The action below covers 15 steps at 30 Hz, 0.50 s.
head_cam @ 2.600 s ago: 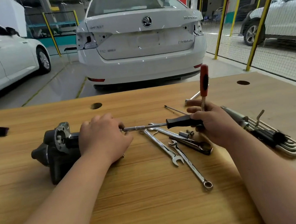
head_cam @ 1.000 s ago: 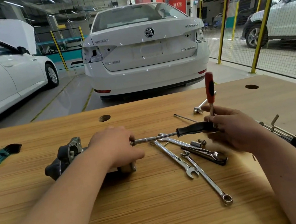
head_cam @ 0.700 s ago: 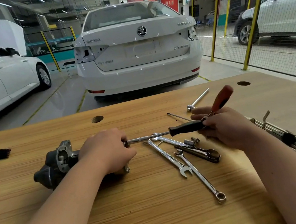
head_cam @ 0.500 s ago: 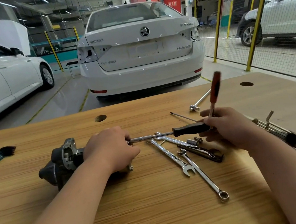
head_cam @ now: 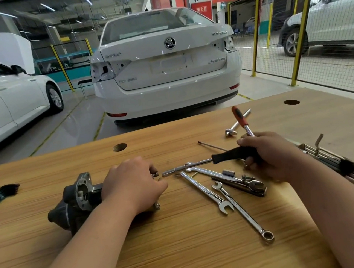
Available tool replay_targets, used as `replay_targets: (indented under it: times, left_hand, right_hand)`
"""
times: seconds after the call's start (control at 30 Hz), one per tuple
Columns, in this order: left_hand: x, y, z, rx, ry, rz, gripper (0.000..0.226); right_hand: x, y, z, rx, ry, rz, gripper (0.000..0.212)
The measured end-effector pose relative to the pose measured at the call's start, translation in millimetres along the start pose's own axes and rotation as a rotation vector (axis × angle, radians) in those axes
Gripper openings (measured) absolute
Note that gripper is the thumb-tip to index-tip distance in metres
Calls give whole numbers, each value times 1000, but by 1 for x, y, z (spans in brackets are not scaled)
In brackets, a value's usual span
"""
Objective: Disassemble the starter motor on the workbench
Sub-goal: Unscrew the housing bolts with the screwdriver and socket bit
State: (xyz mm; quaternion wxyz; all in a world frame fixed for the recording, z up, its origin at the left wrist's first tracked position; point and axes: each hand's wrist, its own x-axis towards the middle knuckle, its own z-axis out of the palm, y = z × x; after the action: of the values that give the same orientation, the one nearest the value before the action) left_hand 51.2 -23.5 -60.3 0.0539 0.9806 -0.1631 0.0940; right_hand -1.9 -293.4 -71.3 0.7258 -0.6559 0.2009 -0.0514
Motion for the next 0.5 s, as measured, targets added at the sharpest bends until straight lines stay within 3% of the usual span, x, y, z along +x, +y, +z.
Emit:
replay_targets:
  times: [0.13, 0.3, 0.5]
  left_hand:
    - [6, 1, -10, 8, -130, -7, 19]
    - [25, 12, -31, 65, -419, 3, 24]
    - [27, 19, -32, 122, -384, 16, 25]
  right_hand:
    - [4, -3, -6, 75, 127, -78, 3]
    - [6, -2, -2, 157, 114, -99, 5]
    - [4, 1, 4, 64, 62, -130, 8]
